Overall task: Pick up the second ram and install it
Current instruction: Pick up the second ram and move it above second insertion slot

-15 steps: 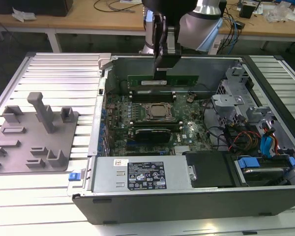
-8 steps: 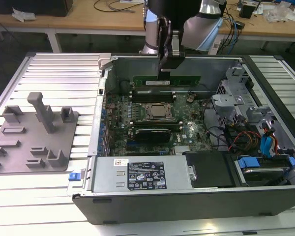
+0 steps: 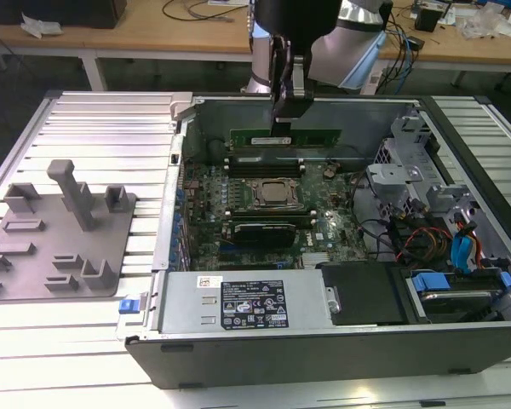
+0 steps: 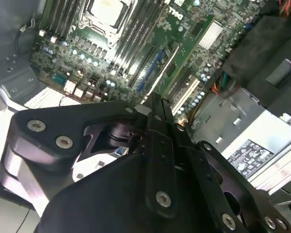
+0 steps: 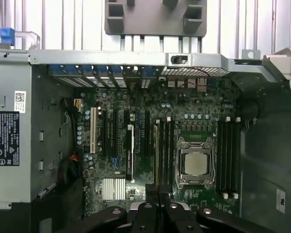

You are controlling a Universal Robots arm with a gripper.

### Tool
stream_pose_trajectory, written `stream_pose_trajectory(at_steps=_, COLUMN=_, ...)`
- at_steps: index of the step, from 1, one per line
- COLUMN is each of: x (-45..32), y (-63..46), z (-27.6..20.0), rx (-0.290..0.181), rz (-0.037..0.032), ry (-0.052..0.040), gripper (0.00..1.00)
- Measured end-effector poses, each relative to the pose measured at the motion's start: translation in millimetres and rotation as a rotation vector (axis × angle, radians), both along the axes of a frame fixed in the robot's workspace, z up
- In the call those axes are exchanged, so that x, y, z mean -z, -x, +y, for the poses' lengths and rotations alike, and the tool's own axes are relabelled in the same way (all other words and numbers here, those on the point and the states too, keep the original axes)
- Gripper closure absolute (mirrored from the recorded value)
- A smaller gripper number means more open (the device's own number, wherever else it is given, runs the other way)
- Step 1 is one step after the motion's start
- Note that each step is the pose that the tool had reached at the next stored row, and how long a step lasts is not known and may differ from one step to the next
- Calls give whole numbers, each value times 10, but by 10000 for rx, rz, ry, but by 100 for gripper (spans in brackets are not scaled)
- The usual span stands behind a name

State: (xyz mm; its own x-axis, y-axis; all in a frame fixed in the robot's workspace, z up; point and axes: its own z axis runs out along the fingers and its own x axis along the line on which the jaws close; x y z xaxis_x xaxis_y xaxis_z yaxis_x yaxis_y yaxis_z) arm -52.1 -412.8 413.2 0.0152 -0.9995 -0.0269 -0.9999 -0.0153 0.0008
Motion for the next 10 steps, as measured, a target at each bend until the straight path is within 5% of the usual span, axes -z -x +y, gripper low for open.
stream_pose_trajectory(at_steps=10, x=250, y=14, z=282, rx=-1, rz=1, ry=2, gripper=91)
